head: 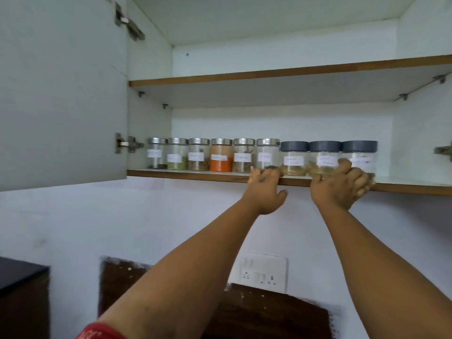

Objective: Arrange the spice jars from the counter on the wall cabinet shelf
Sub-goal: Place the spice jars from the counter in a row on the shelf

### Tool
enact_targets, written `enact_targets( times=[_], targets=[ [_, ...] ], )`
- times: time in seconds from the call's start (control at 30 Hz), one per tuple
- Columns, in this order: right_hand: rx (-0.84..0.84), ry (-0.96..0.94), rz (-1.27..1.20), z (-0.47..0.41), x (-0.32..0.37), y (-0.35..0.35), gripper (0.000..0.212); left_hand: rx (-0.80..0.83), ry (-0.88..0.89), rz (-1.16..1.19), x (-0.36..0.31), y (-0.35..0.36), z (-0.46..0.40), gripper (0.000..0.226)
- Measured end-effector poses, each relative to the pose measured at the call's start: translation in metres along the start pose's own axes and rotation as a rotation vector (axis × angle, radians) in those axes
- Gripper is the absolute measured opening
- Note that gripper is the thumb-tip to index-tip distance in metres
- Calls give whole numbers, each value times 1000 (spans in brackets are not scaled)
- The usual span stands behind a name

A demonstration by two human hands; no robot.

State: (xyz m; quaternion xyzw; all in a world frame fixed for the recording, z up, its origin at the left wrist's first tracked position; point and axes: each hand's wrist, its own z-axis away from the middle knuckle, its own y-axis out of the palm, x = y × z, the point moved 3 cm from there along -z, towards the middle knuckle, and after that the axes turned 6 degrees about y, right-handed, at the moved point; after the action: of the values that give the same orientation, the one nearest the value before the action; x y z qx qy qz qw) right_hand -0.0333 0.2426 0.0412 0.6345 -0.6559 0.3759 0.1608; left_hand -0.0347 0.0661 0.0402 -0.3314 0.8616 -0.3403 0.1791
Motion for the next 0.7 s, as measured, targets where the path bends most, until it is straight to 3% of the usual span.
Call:
enact_targets(
  times=[0.1, 0.33, 0.53, 0.7],
  targets=[
    [1, -163, -86, 28, 55, 2, 54, -108, 7, -10, 32, -12, 24, 40],
    [66, -506, -114, 109, 163, 19, 51, -144, -40, -129, 130, -73, 66, 35],
    [126, -539, -88, 150, 227, 43, 51, -142, -51, -217, 208, -148, 81, 35],
    [140, -702, 43, 173, 281, 69, 44, -144, 18, -468, 269, -197, 77, 33]
  ],
)
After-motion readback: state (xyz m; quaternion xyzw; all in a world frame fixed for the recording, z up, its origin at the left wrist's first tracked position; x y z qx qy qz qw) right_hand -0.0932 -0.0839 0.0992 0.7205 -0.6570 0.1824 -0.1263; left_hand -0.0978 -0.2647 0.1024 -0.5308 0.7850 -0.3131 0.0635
